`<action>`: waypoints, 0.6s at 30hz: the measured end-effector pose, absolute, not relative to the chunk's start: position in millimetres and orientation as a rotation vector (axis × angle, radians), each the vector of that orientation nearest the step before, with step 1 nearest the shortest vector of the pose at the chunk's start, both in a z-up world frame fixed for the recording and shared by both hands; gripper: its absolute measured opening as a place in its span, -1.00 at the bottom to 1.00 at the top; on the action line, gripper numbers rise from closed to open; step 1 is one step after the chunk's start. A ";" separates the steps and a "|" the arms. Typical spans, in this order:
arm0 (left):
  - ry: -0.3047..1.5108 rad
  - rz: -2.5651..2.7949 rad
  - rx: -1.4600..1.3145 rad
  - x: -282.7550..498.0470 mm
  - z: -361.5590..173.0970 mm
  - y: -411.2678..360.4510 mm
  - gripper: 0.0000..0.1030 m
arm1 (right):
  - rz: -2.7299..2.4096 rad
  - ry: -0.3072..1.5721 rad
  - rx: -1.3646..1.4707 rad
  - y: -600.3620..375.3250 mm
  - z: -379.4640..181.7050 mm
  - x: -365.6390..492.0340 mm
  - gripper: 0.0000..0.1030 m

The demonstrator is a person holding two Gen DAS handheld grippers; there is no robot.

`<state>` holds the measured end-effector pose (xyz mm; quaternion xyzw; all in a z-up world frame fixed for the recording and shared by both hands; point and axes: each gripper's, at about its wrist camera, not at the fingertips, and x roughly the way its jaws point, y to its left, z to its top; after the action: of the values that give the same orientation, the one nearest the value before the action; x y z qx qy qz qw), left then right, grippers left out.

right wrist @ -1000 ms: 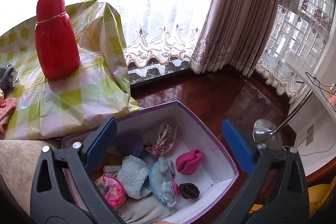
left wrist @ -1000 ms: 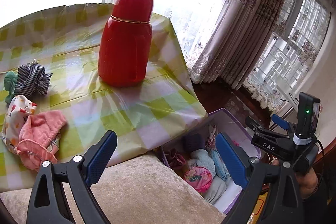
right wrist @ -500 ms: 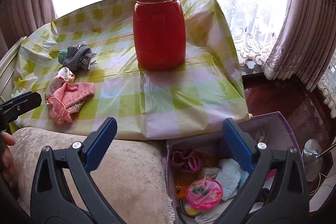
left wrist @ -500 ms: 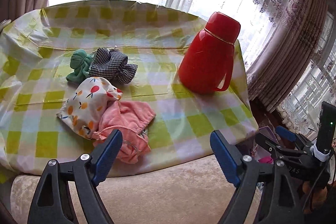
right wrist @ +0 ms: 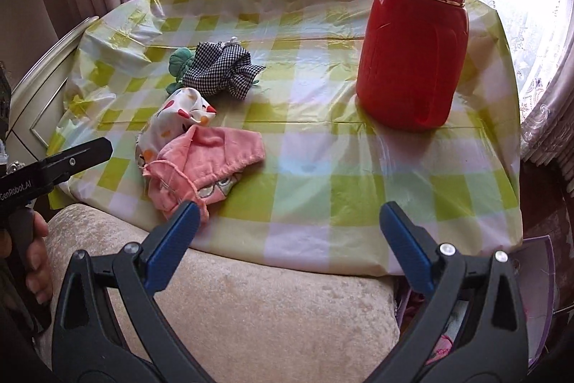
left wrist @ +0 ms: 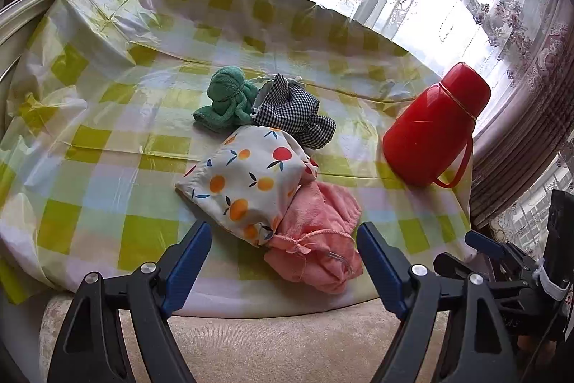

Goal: Organize soft objects
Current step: 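Move both open tools back over the table pile, then grasp the white fruit-print cloth with the left tool while the right tool grasps the pink towel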

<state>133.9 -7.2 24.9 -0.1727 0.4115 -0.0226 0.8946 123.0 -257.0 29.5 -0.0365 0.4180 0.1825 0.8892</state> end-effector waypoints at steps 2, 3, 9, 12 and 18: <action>0.856 -0.037 -0.375 135.8 22.0 -0.6 0.63 | 0.403 0.882 -0.097 -244.5 26.2 127.2 0.95; 0.856 -0.031 -0.382 136.7 20.6 2.6 0.63 | 0.415 0.886 -0.108 -238.1 24.3 129.0 0.95; 0.867 -0.010 -0.421 144.6 12.8 18.2 0.63 | 0.504 0.924 -0.194 -200.5 12.1 136.9 0.95; 0.869 -0.009 -0.425 149.5 10.9 22.2 0.63 | 0.538 0.929 -0.228 -183.2 7.7 141.4 0.95; 0.884 -0.044 -0.464 163.6 4.4 30.6 0.63 | 0.586 0.930 -0.287 -155.3 1.5 147.3 0.95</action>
<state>163.6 30.6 4.4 -0.2223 0.4240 -0.0209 0.8777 147.3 -155.3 1.5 -0.1361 0.4404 0.2775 0.8429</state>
